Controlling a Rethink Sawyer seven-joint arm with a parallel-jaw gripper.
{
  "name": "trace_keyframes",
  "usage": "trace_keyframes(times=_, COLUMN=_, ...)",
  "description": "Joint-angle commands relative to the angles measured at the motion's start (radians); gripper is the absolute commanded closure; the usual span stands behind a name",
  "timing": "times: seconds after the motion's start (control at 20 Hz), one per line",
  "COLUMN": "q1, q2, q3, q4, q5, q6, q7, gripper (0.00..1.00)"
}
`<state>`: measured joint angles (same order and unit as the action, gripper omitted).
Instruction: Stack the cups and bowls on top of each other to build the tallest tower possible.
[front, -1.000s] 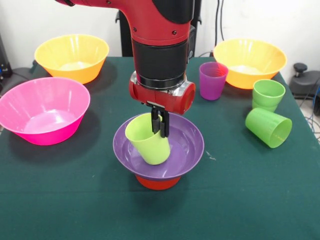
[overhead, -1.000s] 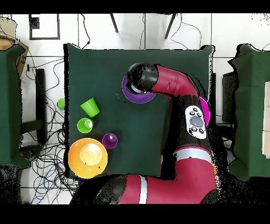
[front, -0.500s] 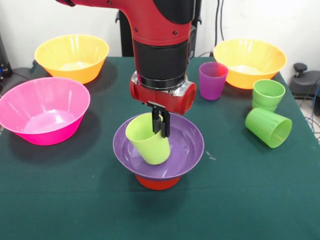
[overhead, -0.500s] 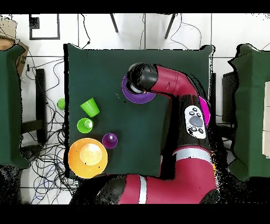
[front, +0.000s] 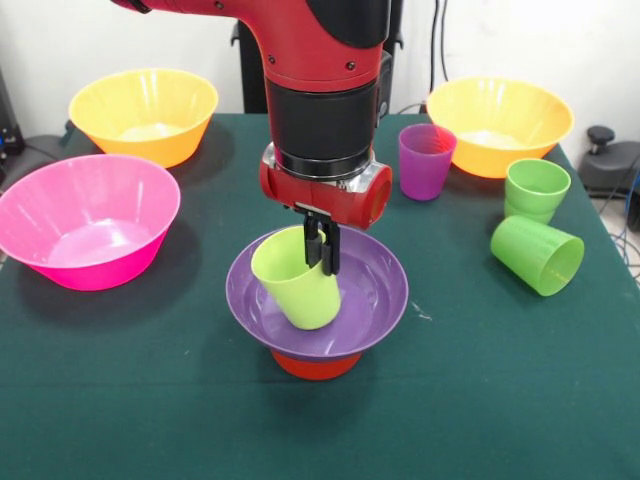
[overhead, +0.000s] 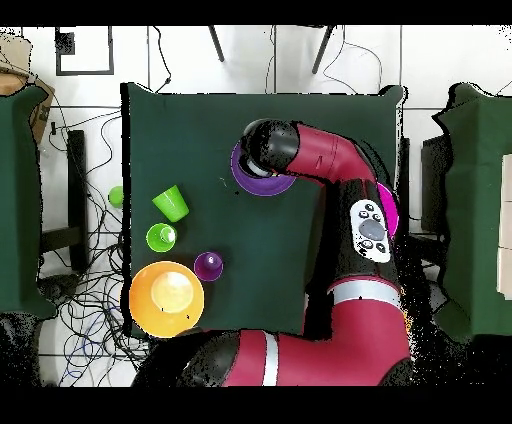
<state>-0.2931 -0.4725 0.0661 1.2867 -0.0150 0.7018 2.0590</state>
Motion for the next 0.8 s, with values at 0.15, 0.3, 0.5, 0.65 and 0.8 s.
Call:
trace_keyframes(times=0.15, q1=0.027, q2=0.020, q3=0.034, q4=0.038, q5=0.005, q6=-0.033, q7=0.103, gripper=0.00)
trace_keyframes(times=0.3, q1=0.026, q2=0.020, q3=0.036, q4=0.040, q5=0.008, q6=-0.032, q7=0.104, gripper=0.00)
trace_keyframes(times=0.5, q1=0.019, q2=0.019, q3=0.045, q4=0.047, q5=0.014, q6=-0.035, q7=0.100, gripper=0.00)
trace_keyframes(times=0.65, q1=0.007, q2=0.023, q3=0.061, q4=0.047, q5=0.019, q6=-0.028, q7=0.081, gripper=0.00)
trace_keyframes(times=0.8, q1=-0.003, q2=0.024, q3=0.074, q4=0.054, q5=0.026, q6=-0.033, q7=0.071, gripper=0.00)
